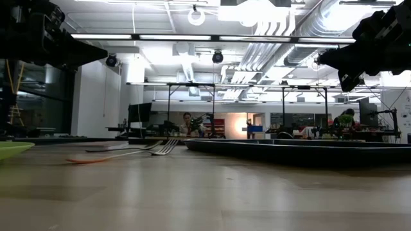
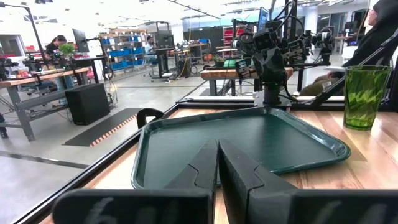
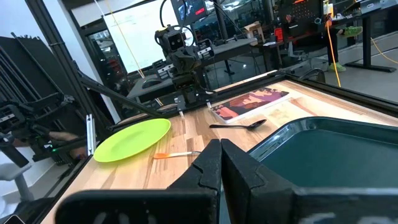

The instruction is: Pick and place plate/cup/fork/spoon on tray

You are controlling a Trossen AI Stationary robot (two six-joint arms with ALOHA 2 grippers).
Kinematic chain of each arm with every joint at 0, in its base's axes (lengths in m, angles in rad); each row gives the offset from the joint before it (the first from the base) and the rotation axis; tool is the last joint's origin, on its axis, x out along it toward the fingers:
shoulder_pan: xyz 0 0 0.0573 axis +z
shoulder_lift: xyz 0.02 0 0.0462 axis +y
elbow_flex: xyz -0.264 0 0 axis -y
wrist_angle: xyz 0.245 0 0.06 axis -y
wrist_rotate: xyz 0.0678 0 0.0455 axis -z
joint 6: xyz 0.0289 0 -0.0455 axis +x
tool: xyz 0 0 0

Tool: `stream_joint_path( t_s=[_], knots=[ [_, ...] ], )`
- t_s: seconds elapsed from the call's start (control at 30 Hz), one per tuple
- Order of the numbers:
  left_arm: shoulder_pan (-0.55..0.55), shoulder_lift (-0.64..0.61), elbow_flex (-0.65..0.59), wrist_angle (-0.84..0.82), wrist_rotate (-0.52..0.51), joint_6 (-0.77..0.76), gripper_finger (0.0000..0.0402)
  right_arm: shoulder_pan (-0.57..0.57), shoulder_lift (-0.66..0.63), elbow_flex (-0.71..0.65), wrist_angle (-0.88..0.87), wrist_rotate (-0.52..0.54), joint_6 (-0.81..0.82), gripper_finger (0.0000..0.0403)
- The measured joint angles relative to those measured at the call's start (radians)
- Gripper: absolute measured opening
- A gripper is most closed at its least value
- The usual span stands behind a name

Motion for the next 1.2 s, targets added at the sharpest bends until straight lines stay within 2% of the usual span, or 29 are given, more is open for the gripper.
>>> stream_joint_path(
  t_s=[0.97,1.07,1.13,1.2],
  knots=[
    [0.0,0.0,0.0,0.0,0.0,0.0,0.0005,0.0,0.0,0.0,0.0,0.0,0.0,0.0],
    [0.0,0.0,0.0,0.0,0.0,0.0,0.0005,0.0,0.0,0.0,0.002,0.013,-0.077,0.0],
    [0.0,0.0,0.0,0.0,0.0,0.0,0.0005,0.0,0.003,0.0,0.029,0.025,-0.103,0.0],
    [0.0,0.0,0.0,0.0,0.0,0.0,0.0005,0.0,0.007,0.0,0.15,0.03,-0.074,0.0]
  ],
)
